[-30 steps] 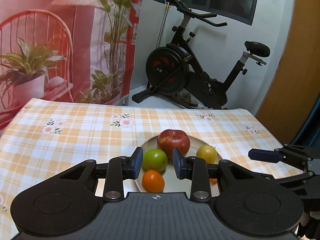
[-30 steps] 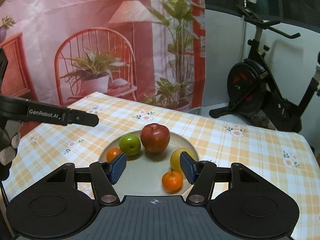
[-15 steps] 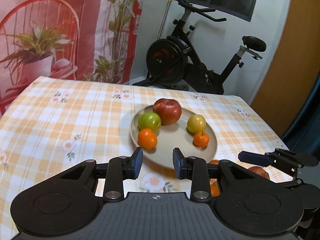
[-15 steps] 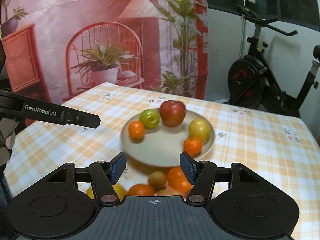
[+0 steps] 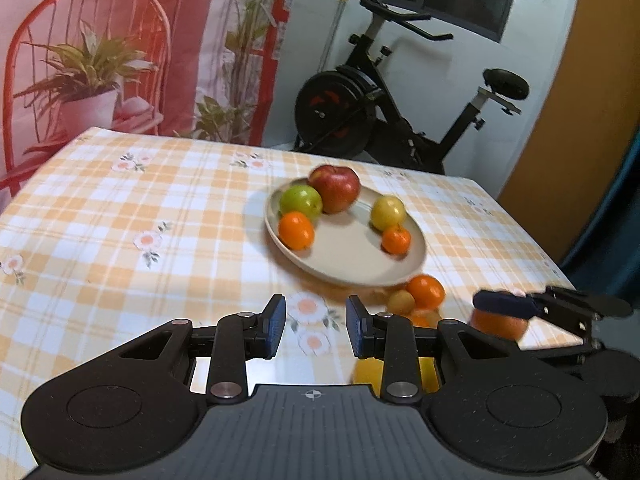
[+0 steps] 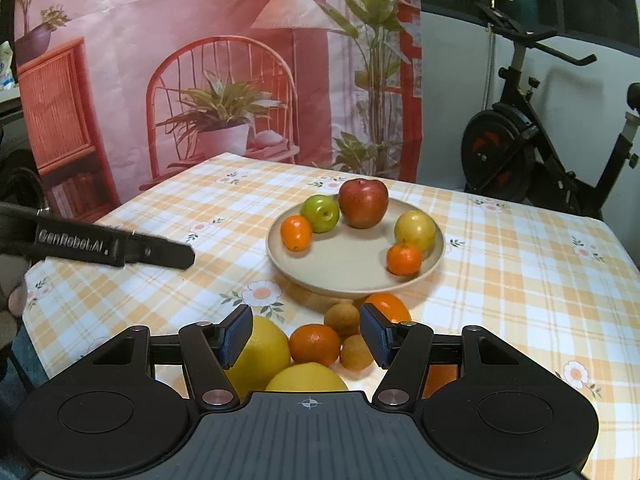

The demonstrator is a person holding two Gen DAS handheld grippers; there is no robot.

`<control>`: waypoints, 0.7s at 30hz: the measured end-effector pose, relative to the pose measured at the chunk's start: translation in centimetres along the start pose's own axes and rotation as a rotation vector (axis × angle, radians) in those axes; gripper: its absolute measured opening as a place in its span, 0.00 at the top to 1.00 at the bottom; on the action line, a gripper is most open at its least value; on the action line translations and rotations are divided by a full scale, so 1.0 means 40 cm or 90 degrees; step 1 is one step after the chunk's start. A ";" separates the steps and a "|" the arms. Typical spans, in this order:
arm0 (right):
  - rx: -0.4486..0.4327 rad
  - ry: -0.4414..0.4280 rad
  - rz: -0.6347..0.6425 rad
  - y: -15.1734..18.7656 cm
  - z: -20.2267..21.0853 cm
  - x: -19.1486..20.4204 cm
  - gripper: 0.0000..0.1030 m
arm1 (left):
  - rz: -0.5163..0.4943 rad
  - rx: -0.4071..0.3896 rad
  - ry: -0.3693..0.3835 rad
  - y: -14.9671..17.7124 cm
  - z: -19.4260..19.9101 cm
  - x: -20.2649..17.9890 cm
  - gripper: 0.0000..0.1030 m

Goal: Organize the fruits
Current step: 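Move both tools back to the pile toward the yellow grapefruit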

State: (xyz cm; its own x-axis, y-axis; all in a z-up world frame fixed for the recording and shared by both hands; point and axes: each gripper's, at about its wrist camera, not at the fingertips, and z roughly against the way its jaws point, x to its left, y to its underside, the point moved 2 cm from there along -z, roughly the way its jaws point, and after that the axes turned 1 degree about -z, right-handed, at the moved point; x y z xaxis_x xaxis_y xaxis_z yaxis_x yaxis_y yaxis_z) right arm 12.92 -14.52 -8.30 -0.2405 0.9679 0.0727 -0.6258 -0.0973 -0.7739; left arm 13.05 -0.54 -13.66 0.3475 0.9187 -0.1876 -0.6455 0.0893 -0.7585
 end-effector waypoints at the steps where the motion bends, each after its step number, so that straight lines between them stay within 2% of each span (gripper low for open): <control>1: -0.002 0.003 -0.003 0.001 0.004 -0.002 0.46 | -0.005 0.003 0.005 0.008 -0.001 -0.006 0.66; 8: -0.010 0.025 -0.022 0.003 0.019 -0.027 0.46 | -0.048 0.003 0.039 0.033 0.000 -0.046 0.65; 12: -0.012 0.031 -0.029 0.004 0.020 -0.039 0.46 | -0.056 0.007 0.053 0.038 -0.009 -0.057 0.58; 21: -0.016 0.047 -0.051 0.008 0.017 -0.070 0.46 | -0.098 0.038 0.082 0.044 -0.052 -0.102 0.58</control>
State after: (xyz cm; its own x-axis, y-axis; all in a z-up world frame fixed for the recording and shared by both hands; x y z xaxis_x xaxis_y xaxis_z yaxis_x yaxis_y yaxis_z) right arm 12.90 -17.42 -8.32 -0.1353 0.9868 0.0889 -0.6218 -0.0147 -0.7830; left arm 11.88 -4.93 -15.52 0.5269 0.8359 -0.1536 -0.6157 0.2508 -0.7470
